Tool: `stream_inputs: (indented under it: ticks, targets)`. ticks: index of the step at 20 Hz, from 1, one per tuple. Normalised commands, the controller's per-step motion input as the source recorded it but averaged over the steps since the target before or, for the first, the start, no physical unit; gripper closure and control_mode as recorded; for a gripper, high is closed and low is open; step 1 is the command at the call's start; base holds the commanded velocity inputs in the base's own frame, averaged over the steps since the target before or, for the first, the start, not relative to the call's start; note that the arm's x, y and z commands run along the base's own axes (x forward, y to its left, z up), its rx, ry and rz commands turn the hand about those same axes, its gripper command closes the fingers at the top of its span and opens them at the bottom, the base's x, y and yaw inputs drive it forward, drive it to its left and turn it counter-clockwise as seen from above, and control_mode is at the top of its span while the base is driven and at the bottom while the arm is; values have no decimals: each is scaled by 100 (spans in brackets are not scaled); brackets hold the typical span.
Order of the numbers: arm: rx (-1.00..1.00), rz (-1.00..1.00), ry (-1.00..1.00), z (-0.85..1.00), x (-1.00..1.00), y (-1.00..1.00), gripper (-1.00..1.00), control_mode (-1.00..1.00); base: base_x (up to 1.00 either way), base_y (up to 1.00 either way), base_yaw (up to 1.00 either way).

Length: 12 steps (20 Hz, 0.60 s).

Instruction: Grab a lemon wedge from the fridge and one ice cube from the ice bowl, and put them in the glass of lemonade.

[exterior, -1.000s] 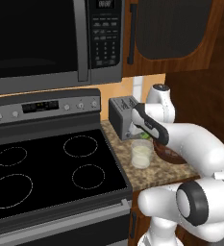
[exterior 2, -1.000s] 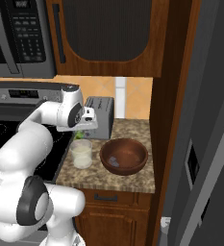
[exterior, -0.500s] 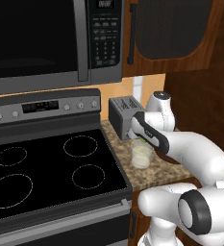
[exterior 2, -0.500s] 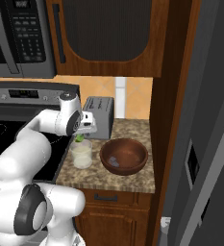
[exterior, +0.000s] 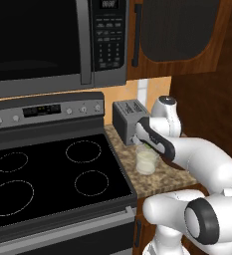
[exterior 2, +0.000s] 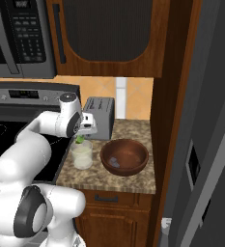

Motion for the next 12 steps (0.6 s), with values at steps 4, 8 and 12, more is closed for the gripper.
stream_inputs:
  ticks: [4, 8, 12]
  targets:
    - [0, 0, 0, 0, 0, 0, -100, -100, 0, 0, 0]
    - [0, 0, 0, 0, 0, 0, -100, -100, 0, 0, 0]
    - [2, 0, 0, 1, 0, -8, -100, -100, 0, 0, 0]
